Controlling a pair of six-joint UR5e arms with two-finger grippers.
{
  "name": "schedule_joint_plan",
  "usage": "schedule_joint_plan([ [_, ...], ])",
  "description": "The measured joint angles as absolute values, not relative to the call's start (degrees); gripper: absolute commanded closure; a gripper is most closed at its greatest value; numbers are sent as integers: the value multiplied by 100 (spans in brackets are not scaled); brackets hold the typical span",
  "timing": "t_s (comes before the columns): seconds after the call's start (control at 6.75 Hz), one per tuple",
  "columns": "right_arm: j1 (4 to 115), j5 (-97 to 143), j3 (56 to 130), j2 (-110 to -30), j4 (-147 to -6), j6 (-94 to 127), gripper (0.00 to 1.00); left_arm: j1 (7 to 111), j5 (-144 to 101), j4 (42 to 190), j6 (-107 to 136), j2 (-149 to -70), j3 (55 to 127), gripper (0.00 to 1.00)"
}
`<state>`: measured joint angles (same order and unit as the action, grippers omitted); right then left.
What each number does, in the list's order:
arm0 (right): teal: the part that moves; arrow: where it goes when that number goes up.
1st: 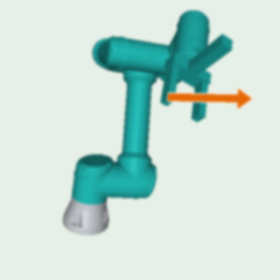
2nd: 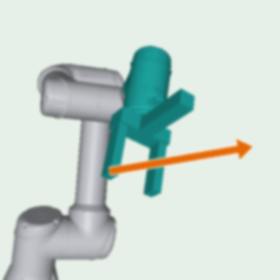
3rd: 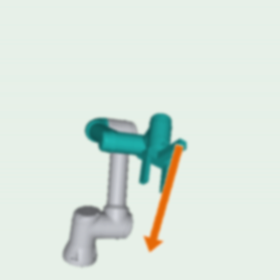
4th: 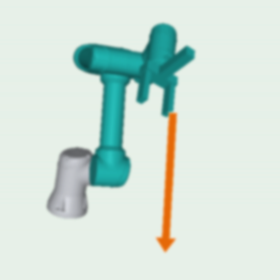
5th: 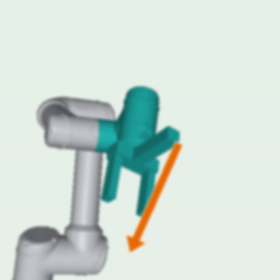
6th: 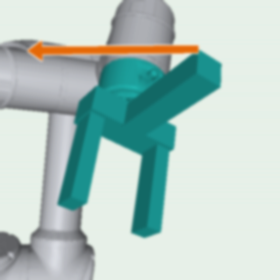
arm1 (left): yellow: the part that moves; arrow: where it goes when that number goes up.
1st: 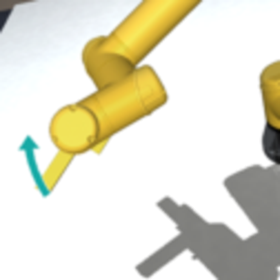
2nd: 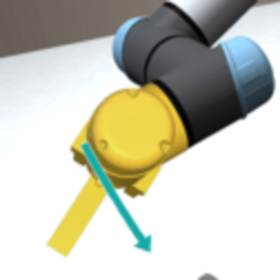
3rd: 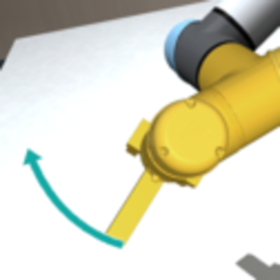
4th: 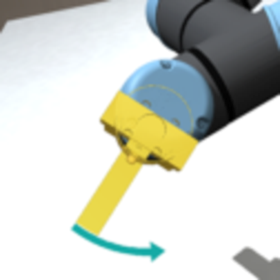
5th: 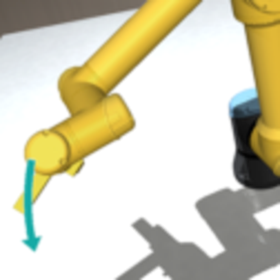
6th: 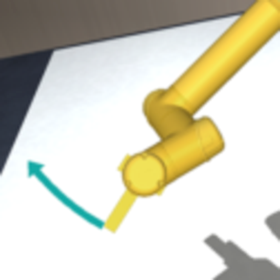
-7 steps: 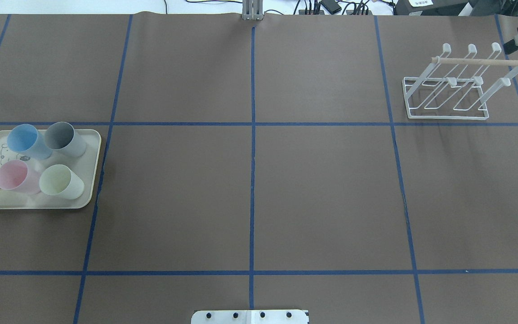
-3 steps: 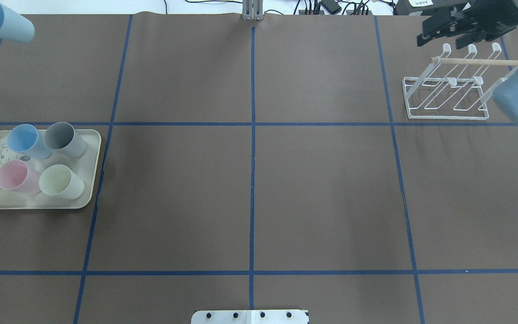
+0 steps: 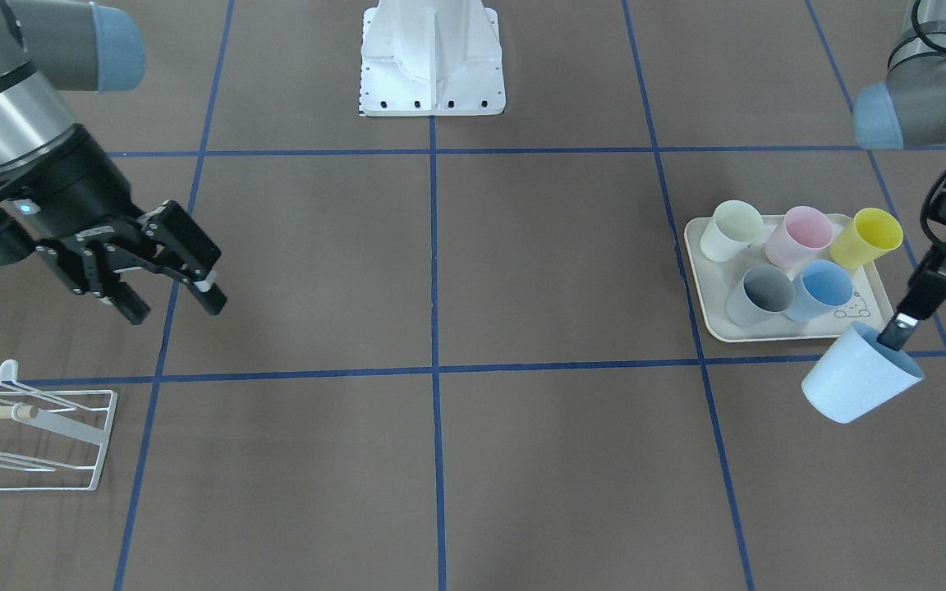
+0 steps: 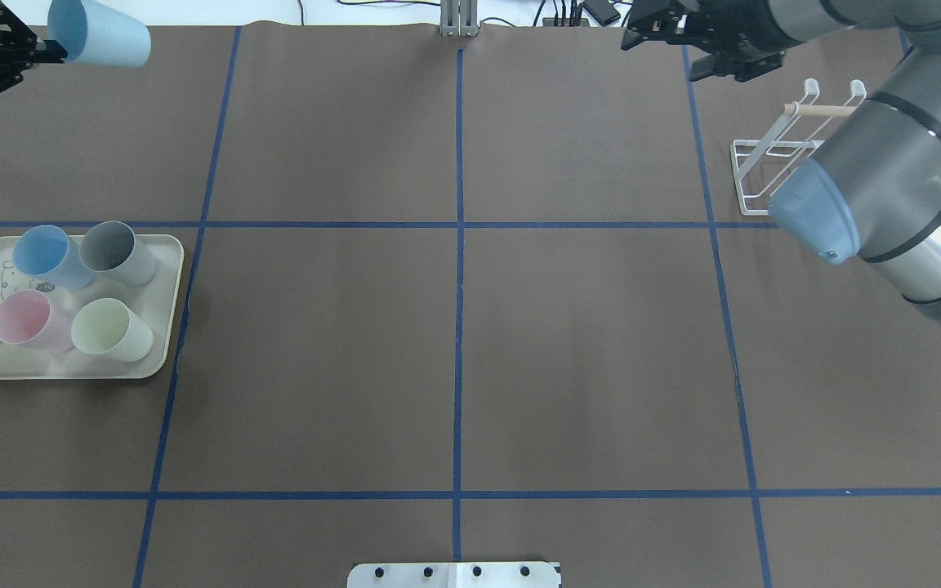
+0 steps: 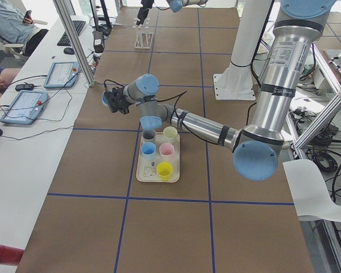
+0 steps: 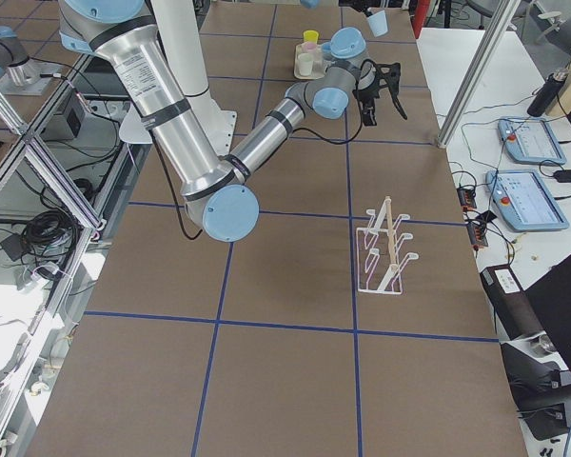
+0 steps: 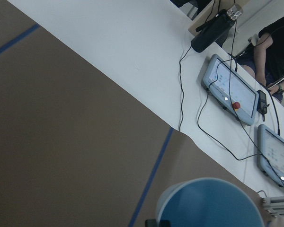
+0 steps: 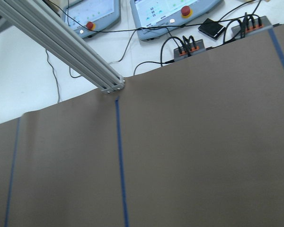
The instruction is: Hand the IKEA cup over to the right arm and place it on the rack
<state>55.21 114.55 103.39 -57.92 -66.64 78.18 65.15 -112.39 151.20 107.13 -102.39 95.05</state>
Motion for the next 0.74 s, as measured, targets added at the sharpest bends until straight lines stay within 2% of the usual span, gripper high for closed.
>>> schedule_joint_plan([
  [0.44, 4838, 10350, 9990, -5427, -5035, 9675, 1, 5332, -9696, 16984, 13402, -10306, 9623, 100],
  [0.74, 4518, 9829, 9487, -5249, -3696, 10375, 0, 4570, -8793, 17607, 14422, -10602, 9673, 100],
])
